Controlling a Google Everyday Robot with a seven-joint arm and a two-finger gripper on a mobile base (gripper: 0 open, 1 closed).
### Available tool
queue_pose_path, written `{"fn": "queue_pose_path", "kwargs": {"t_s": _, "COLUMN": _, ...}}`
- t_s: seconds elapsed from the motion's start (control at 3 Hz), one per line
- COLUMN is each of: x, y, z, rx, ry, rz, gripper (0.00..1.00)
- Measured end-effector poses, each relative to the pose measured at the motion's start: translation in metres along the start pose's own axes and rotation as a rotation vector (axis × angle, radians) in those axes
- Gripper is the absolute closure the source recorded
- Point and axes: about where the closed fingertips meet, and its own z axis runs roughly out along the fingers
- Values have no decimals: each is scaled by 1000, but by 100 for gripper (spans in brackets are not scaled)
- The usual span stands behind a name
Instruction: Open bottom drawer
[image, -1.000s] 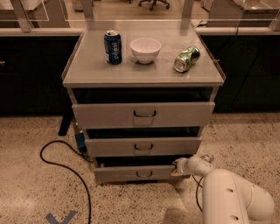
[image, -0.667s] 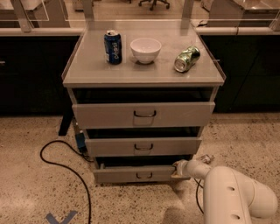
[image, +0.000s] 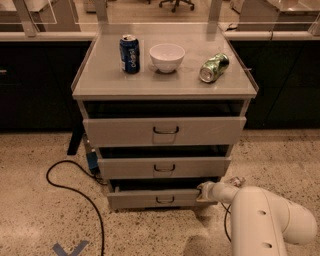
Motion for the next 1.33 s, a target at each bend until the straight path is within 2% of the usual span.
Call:
{"fn": "queue_pose_path", "kwargs": {"t_s": 0.33, "x": 0, "y": 14, "z": -10, "rx": 22, "ry": -14, "rz": -28, "gripper": 100}}
{"fn": "queue_pose_path", "kwargs": {"t_s": 0.67, "x": 1, "y": 17, "z": -12, "rx": 26, "ry": -15, "rz": -29, "gripper": 100}}
{"fn": "queue_pose_path", "kwargs": {"t_s": 1.0, "x": 2, "y": 34, "z": -25, "rx": 57, "ry": -13, "rz": -36, "gripper": 100}}
{"fn": "queue_pose_path", "kwargs": {"t_s": 1.33, "x": 20, "y": 56, "z": -69, "rx": 149, "ry": 9, "rz": -64, "gripper": 100}}
